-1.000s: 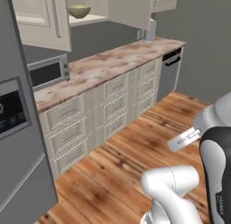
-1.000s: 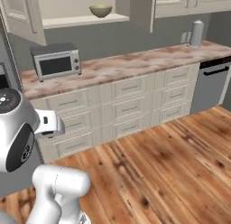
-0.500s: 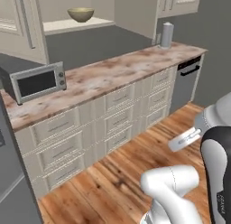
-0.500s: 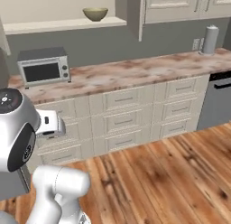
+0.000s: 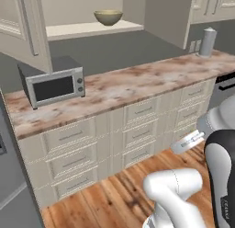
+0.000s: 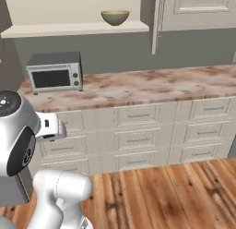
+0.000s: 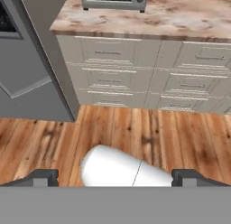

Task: Move the bowls from the cabinet to the plates on the dining table.

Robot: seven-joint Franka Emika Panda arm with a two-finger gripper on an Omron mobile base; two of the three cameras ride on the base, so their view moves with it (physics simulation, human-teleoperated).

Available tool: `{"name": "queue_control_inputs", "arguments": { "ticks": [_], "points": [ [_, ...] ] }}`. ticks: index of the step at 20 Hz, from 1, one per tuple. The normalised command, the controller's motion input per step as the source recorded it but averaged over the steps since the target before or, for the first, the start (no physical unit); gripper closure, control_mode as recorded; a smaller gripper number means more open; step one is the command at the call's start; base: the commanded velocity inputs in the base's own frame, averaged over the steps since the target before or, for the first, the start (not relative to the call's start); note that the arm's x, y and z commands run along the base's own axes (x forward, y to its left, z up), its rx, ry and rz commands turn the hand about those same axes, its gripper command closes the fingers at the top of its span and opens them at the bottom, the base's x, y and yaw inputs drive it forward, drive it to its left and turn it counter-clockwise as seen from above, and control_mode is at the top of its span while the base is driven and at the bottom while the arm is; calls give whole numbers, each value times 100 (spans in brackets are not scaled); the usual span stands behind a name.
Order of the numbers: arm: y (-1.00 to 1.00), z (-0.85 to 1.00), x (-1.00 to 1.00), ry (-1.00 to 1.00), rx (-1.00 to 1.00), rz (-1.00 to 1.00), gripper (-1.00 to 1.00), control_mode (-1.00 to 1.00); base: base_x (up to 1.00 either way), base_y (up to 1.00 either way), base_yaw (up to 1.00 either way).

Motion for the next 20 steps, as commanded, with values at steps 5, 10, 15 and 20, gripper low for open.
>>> {"name": "queue_control_inputs", "arguments": {
  "ticks": [5,10,15,20],
  "points": [
    [0,0,0,0,0,0,-100,100,97,-33,36],
    [0,0,0,0,0,0,-100,100,87,-22,33],
    [0,0,0,0,0,0,-100,100,84,-38,27],
    [0,0,0,0,0,0,-100,100,81,-54,13]
  ]
}}
